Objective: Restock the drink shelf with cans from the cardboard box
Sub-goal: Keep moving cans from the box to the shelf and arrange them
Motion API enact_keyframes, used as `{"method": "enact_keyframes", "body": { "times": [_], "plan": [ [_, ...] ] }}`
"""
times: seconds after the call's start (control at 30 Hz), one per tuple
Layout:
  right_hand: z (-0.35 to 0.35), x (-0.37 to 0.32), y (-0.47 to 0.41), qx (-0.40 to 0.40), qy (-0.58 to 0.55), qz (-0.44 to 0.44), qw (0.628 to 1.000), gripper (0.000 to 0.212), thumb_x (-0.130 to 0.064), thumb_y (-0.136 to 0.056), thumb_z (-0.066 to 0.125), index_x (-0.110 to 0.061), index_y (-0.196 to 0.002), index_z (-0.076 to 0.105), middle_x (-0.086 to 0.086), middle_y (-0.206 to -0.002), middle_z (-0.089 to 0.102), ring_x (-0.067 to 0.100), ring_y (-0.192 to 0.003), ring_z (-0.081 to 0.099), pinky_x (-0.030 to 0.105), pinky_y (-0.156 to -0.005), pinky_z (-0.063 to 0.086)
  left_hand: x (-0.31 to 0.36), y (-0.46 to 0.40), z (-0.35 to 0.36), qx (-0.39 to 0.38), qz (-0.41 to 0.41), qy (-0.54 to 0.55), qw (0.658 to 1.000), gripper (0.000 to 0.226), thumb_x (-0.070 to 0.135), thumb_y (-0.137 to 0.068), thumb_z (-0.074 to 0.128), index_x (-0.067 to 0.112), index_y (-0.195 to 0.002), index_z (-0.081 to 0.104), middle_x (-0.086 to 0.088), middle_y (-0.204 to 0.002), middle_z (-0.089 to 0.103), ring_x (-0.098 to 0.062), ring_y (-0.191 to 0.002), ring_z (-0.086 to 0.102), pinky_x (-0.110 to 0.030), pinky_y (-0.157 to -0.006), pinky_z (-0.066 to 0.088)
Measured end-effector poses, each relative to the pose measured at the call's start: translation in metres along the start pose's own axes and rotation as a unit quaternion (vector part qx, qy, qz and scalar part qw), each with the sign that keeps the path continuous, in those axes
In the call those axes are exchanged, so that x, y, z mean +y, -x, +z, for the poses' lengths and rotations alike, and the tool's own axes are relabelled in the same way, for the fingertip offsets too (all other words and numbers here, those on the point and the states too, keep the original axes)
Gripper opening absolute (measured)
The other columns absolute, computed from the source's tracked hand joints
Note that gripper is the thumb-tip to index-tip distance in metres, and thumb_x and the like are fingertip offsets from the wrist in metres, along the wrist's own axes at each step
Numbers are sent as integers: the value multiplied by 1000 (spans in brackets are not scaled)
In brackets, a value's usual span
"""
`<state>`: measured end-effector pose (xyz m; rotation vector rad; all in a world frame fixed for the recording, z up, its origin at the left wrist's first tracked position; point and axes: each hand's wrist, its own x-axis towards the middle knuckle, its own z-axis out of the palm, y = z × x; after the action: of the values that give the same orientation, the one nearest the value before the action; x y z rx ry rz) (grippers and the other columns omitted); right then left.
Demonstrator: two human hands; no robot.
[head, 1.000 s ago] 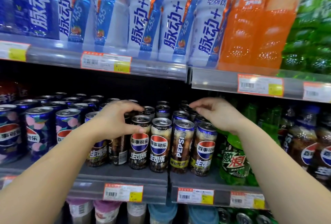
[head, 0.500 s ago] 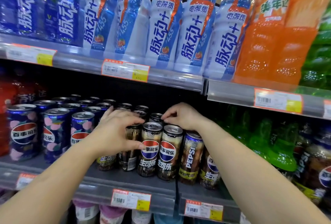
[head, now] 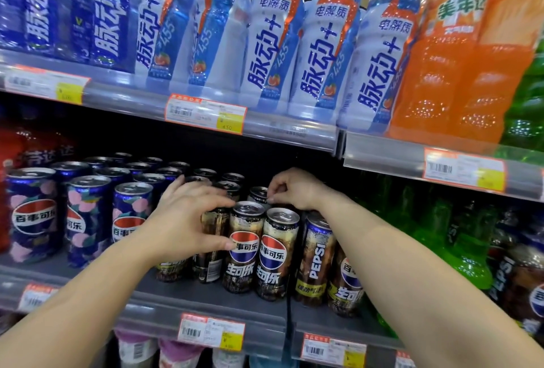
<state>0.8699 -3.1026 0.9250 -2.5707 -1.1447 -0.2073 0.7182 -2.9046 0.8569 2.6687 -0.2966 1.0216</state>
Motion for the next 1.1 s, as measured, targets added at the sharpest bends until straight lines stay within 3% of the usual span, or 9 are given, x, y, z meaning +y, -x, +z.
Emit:
{"method": "enact_keyframes", "body": {
  "times": [0.13,0.33,0.43,0.6,0.7,0.77,0.87,1.0,1.1],
  "plan": [
    [-6,8,5,-11,29,-33,999,10,-26,-82,75,-29,-80,67,-17,-75,59,6,-76,57,23,-74,45,1,0,0,-1,-3,-6,1000,102,101,-44,31,42,-122,60,17,-132,54,-12,-134,37,-40,-117,0],
    [-19,16,18,-18,72,-81,994,11,-24,-84,73,-16,-92,73,-10,-82,54,9,-79,53,22,-70,42,0,1,2,1,-2,-11,1000,100,100,-46,33,41,-122,60,16,-132,55,-14,-134,39,-43,-117,2],
    [-25,21,25,-40,73,-74,994,8,-22,-85,72,-16,-91,72,-7,-85,55,11,-80,54,27,-74,44,-1,1,2,7,-3,-21,1000,101,100,-47,34,40,-123,60,14,-131,56,-14,-132,40,-46,-118,6],
    [-26,21,33,-20,28,-56,998,5,-19,-84,74,-21,-85,70,-15,-79,55,-1,-73,52,11,-64,38,-7,-2,-3,19,-43,-5,999,105,99,-42,38,38,-125,58,10,-132,55,-14,-133,38,-49,-118,13],
    [-24,17,42,-20,14,-29,999,6,-22,-86,72,-25,-91,71,-20,-84,57,-3,-79,54,13,-72,40,-12,-2,-9,11,-61,-5,998,103,93,-41,47,36,-126,58,7,-133,55,-18,-133,39,-50,-115,20],
    [-26,15,51,14,-13,-15,1000,8,-26,-88,69,-28,-95,71,-20,-89,61,-4,-85,56,18,-80,44,-15,-3,-12,-2,-70,-5,998,101,89,-42,49,37,-127,57,8,-134,54,-17,-133,39,-50,-114,20],
    [-30,7,67,67,-60,5,996,7,-33,-91,65,-32,-96,70,-21,-90,63,-5,-83,56,17,-74,42,-13,-6,-17,-37,-71,-11,997,97,87,-46,55,38,-129,54,7,-135,54,-17,-132,40,-49,-115,19],
    [-28,-12,78,63,-65,-2,996,9,-39,-89,64,-36,-98,67,-19,-98,65,2,-94,59,24,-85,45,-12,-18,-35,-68,-109,33,991,76,60,-63,77,33,-131,54,11,-133,55,-10,-126,46,-48,-118,17],
    [-16,-33,74,36,-47,-35,998,30,-41,-88,65,-32,-117,64,-17,-109,61,0,-100,56,18,-85,43,-20,-30,-44,-140,-122,43,982,78,64,-63,75,34,-131,52,11,-133,57,-9,-122,51,-49,-116,23]
  ]
}}
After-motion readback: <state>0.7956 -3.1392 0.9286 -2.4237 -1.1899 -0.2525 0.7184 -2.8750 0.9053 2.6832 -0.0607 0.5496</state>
